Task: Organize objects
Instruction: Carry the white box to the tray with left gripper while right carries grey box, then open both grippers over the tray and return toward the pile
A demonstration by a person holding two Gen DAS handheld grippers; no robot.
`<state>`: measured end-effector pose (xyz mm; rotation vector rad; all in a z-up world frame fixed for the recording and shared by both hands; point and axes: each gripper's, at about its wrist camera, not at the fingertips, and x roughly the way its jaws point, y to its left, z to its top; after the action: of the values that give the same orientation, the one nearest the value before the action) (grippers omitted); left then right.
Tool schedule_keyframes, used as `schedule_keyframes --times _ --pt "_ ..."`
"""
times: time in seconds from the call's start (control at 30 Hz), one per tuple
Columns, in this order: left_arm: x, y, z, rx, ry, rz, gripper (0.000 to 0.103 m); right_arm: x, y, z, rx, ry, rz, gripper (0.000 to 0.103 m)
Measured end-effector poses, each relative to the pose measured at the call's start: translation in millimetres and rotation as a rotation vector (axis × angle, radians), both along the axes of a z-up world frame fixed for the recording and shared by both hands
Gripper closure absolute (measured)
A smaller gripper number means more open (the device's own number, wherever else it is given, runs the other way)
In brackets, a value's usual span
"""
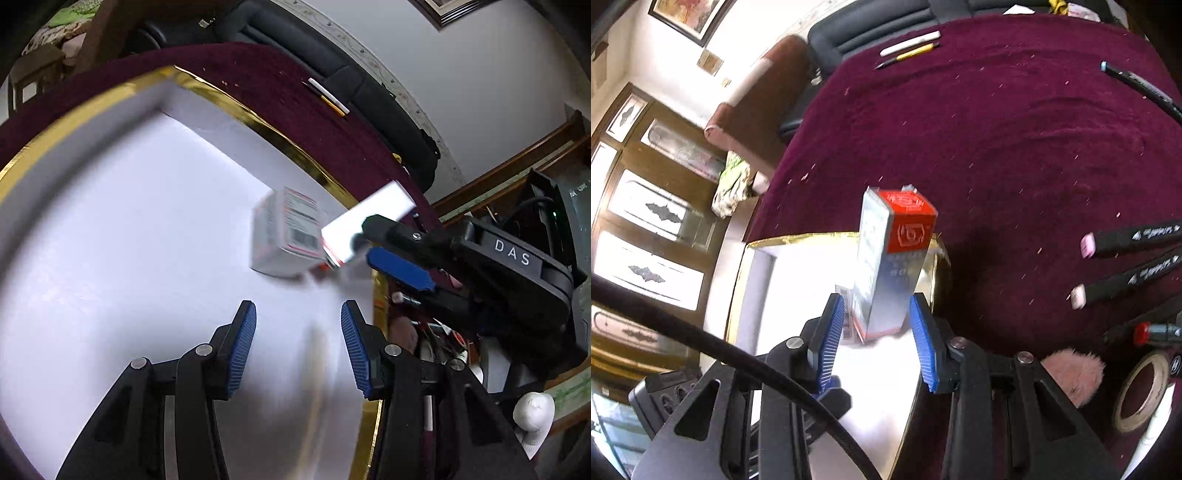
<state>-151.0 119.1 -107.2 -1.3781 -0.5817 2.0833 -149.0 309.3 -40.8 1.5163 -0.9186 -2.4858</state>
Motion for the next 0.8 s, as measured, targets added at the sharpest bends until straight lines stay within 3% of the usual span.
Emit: schedule_keyframes --times 0.17,0.2,0.3,0.5,0.6,0.7,0.8 --pt "7.4 -11.6 10.4 0.051 0.030 0.030 0.061 10.1 6.1 38.3 0.111 0.125 -0.084 0.068" --pt "9.2 -14.7 12.8 0.055 0.042 0.036 0.056 7.1 6.8 45.3 0.145 0.139 -0.100 0.068" --pt "9.8 -21.0 14.6 0.067 0.066 0.047 0.055 -13.9 7.4 48.7 0.205 0.117 -0.124 0.068" --pt "0.1 -25.5 7.3 0.110 0.024 0.054 0.055 -37.1 7.1 16.0 0.113 0.015 -0.103 0.068" --pt "0.4 -27.8 8.1 0.120 0.028 0.056 0.055 -36.8 -1.6 8.9 0.120 -0.004 -0.074 0.067" --pt "4.5 -28.7 11.9 0.116 0.043 0.053 0.055 -26.1 3.4 23.9 0.157 0.032 -0.083 0.068" --pt "7.5 -25.0 20.7 0.092 0.073 0.052 0.055 -1.8 7.9 57.3 0.204 0.109 -0.084 0.068"
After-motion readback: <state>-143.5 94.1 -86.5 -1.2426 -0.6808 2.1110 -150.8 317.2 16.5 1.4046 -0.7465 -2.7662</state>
